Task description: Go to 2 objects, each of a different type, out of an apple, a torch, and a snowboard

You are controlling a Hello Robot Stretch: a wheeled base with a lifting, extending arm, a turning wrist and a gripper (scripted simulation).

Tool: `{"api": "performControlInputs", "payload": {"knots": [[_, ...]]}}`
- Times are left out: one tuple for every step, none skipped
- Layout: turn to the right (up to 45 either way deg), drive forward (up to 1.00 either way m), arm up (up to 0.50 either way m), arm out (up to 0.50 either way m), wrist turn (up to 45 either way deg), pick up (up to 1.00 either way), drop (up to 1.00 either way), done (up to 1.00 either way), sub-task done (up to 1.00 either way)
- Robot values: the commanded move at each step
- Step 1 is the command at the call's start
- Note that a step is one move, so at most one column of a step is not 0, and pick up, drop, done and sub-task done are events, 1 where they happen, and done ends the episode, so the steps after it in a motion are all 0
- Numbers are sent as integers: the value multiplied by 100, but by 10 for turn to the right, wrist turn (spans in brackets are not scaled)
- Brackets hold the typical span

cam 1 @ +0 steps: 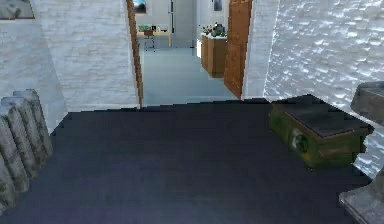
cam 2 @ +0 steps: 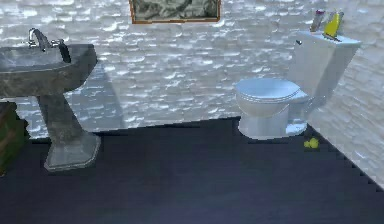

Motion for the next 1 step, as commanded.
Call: {"api": "performControlInputs", "payload": {"knots": [[0,100,0,0,0,0,0,0,0]]}}
